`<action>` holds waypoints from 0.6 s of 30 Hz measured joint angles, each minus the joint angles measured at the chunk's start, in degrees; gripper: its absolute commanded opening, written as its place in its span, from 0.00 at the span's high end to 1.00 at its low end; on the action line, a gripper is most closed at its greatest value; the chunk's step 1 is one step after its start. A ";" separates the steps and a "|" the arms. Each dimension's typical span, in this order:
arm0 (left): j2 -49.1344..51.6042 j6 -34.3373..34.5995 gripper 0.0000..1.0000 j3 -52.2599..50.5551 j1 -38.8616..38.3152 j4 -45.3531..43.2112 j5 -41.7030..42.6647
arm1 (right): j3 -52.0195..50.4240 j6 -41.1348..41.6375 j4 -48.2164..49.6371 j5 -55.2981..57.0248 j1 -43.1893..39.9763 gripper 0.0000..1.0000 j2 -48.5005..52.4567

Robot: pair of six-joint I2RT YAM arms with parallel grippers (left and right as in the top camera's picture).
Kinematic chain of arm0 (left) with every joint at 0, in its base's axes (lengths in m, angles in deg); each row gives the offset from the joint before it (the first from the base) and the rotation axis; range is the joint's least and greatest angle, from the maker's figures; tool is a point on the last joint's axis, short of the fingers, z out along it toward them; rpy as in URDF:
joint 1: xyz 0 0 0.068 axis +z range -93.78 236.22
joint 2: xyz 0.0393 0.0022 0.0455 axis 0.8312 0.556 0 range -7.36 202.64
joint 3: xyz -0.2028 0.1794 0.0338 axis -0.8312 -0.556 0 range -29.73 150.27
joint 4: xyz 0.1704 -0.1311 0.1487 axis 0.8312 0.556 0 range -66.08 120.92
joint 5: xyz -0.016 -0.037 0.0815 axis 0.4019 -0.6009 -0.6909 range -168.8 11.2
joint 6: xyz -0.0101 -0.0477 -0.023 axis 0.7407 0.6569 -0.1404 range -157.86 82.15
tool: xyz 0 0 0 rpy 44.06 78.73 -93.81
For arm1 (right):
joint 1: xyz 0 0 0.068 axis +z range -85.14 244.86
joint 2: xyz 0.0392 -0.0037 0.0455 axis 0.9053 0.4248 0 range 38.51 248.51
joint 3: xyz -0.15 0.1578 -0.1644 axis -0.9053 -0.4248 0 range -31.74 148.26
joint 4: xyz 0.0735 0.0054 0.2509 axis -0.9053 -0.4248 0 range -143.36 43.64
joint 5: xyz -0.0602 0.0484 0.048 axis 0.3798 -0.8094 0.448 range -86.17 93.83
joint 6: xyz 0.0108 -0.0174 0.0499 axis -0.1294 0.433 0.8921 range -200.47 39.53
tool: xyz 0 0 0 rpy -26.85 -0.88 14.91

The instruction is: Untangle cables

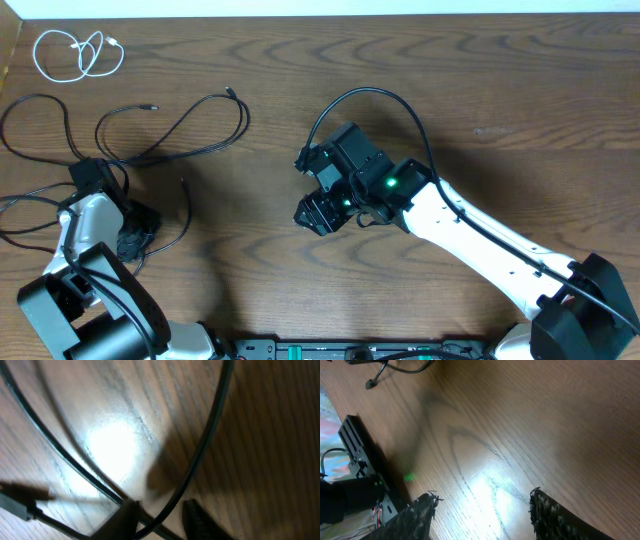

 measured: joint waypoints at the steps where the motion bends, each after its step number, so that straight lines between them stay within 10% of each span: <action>1: 0.00 -0.15 0.90 0.00 0.00 -0.04 -0.02 | 0.00 0.00 0.00 0.02 0.00 0.41 0.00; 15: 0.00 -0.28 0.92 0.00 1.11 0.39 4.50 | 0.00 0.02 -0.09 0.02 0.00 0.41 0.00; 18: 0.00 0.04 0.76 0.00 2.73 0.37 5.18 | 0.00 0.02 -0.28 0.00 0.00 0.41 0.00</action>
